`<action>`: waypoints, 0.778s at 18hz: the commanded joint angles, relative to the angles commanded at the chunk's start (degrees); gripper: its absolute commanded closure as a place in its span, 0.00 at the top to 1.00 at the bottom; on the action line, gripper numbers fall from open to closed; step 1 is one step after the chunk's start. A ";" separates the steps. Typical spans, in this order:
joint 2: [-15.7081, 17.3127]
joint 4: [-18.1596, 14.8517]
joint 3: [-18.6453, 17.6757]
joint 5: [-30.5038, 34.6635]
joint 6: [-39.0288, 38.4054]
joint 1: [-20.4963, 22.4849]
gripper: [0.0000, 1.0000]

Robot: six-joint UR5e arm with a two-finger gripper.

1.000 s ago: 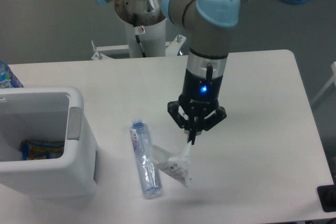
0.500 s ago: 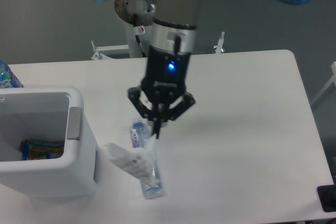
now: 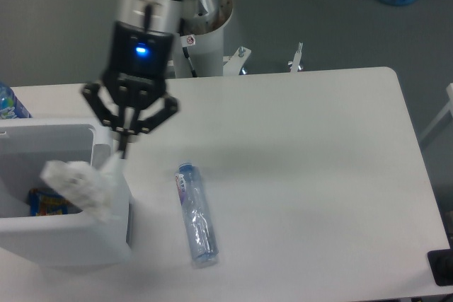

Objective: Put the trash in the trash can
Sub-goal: 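Carry the plastic bag over the white bin and release it, then move the open gripper over the clear water bottle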

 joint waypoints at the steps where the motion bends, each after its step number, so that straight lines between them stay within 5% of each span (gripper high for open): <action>1: -0.17 -0.09 -0.18 -0.09 0.00 -0.97 0.00; 5: 0.00 -0.09 -2.55 0.00 0.09 -3.70 0.05; 6: -0.09 0.00 -2.81 0.00 0.26 -4.05 0.19; 9: 0.00 0.09 -2.82 0.09 0.88 -4.14 0.84; 14: -0.17 0.00 -2.90 0.35 0.70 -3.44 0.99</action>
